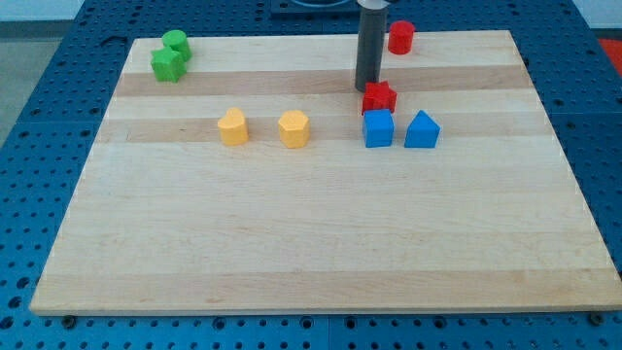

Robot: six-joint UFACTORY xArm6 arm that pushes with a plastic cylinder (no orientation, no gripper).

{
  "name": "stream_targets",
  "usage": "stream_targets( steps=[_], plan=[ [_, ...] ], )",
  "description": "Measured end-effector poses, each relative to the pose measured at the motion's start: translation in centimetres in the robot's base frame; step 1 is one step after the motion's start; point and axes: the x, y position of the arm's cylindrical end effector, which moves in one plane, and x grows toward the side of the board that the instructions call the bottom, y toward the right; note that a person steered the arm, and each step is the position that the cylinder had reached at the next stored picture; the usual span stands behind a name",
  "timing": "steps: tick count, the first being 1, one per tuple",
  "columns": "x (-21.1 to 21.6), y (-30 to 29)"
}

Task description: Move red star right to the blue triangle

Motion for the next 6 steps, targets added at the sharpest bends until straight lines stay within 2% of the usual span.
stream_targets(
  steps=[2,3,6],
  plan=[
    [1.2,-2.7],
    [2.0,-0.9],
    [2.0,9.8]
  ],
)
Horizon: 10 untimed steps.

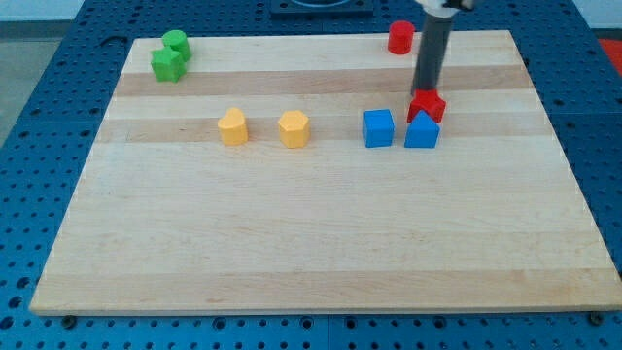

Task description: Move red star right to the blue triangle

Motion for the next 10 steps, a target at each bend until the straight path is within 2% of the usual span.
stream_targets(
  steps=[2,3,4,5,7,8,10],
  plan=[
    [0.0,5.2],
    [-1.3,6.4],
    [-3.3,3.7],
    [-3.0,-0.4],
    [-0.2,-4.2],
    [1.9,-3.1],
    [3.0,2.6]
  ],
)
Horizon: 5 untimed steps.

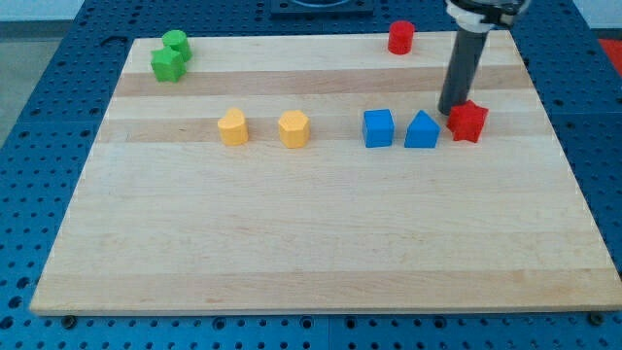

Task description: Move red star right to the blue triangle

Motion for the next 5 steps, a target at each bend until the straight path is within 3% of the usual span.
stream_targets(
  steps=[1,5],
  plan=[
    [-1.4,1.0],
    [2.0,3.6]
  ],
)
